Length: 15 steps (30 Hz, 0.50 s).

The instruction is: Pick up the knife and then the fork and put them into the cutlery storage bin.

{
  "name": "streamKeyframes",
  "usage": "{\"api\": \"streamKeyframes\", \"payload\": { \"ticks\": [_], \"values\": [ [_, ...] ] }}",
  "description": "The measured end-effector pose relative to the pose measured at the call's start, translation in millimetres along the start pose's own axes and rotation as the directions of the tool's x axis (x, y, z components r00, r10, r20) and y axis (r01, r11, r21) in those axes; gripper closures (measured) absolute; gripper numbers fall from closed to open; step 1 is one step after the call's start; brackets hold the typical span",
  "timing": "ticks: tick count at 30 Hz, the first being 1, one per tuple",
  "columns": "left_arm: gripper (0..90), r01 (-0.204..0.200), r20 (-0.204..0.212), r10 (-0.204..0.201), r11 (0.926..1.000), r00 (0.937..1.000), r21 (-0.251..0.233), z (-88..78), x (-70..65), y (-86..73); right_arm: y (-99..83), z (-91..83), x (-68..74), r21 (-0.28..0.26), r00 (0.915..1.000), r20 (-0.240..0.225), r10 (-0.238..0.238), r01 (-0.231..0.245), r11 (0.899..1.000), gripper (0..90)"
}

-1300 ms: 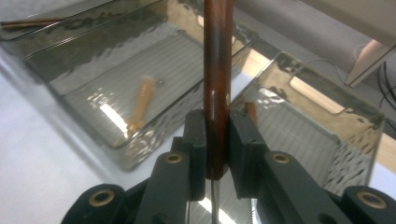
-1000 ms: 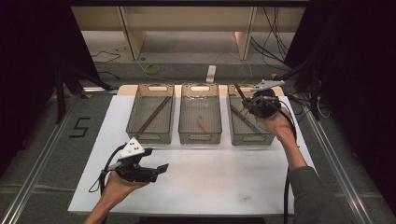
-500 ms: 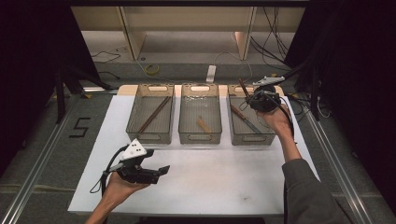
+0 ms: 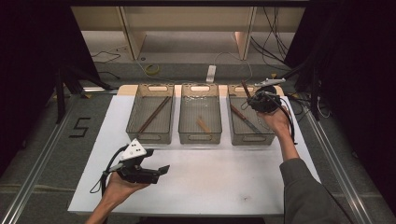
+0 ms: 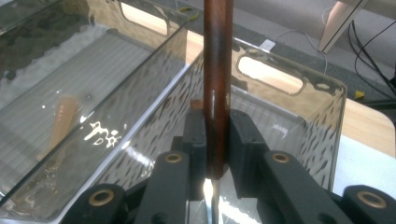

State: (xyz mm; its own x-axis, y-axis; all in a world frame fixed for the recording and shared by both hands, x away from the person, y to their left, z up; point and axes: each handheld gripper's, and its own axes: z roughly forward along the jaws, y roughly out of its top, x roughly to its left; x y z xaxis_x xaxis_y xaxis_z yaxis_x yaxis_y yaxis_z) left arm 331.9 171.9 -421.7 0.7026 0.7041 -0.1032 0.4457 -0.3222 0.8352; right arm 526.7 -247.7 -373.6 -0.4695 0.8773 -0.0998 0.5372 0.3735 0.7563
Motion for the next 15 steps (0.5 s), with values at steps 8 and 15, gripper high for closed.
{"api": "streamKeyframes", "payload": {
  "ticks": [8, 15],
  "values": [
    [15.3, -0.003, 0.002, 0.003, 1.0000, 1.0000, 0.004, 1.1, -0.4, -0.2, -10.7, 7.9, -3.8, 0.030, 0.9996, 0.005, 0.027, -0.027, 0.999, 78.6],
    [15.3, -0.008, 0.002, 0.008, 0.9999, 1.0000, 0.008, 0.8, -0.7, -0.1, -13.8, 12.5, -2.3, 0.046, 0.9995, 0.007, 0.030, -0.030, 0.998, 78.5]
  ]
}}
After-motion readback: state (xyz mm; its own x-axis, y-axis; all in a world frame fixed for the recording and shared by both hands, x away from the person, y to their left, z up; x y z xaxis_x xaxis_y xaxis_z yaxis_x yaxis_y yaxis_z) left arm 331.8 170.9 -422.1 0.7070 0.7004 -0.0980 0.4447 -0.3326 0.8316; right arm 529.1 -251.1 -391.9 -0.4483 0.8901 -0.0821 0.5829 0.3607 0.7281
